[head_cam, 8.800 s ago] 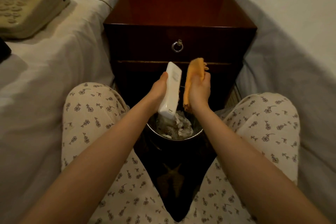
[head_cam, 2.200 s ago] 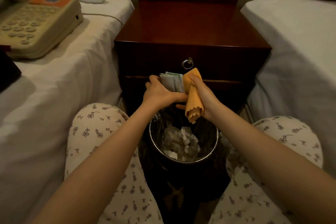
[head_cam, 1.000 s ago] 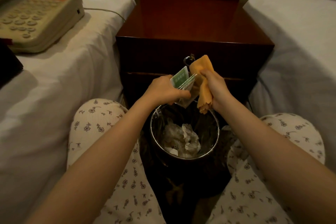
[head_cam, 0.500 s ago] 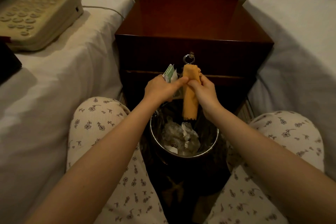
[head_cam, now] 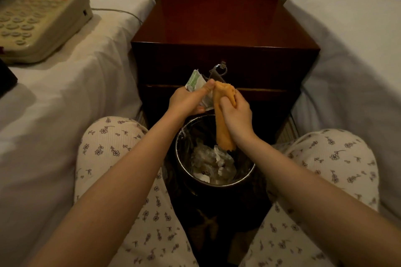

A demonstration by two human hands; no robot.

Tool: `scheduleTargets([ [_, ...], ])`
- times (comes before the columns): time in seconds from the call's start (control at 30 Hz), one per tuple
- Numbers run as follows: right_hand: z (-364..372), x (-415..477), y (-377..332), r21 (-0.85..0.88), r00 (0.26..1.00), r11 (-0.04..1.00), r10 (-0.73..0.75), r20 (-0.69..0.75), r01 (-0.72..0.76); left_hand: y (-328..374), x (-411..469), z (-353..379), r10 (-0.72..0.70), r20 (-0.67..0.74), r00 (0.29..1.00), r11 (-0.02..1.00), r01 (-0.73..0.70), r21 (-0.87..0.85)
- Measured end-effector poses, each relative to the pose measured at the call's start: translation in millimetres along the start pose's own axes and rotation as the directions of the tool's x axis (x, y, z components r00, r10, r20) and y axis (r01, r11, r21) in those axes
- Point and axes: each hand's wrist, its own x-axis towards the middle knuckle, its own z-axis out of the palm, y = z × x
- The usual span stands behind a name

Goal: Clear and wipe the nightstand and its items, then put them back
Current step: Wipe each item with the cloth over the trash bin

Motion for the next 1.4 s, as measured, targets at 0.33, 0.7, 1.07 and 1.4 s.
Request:
scheduleTargets([
  [0.33,-0.7,15.7,-0.5,0.539,0.865,0.708,0.496,0.082,-0.457,2.1,-4.1,2.3,-0.055,0.112,0.992,0.977,0.077,-0.200],
  [0.7,-0.9,16.2,0.1,0.560,0.726,0.479,0.561,0.398,-0.677,8.7,-13.7,-2.6,0.020,0.268,0.963,0.997,0.001,-0.078],
  [1.07,-22.2,31.9,-11.7,0.707,0.883,0.542,0.379,0.277,-0.454,19.7,-12.2,-20.1,0.019,0.468,0.883,0.997,-0.054,0.061],
  [1.4,-17.2,36.7,4.9,0.612,0.856,0.632,0.495,0.153,-0.475,19.8,-13.1,-21.1,0.086,0.400,0.912,0.974,-0.161,0.160],
])
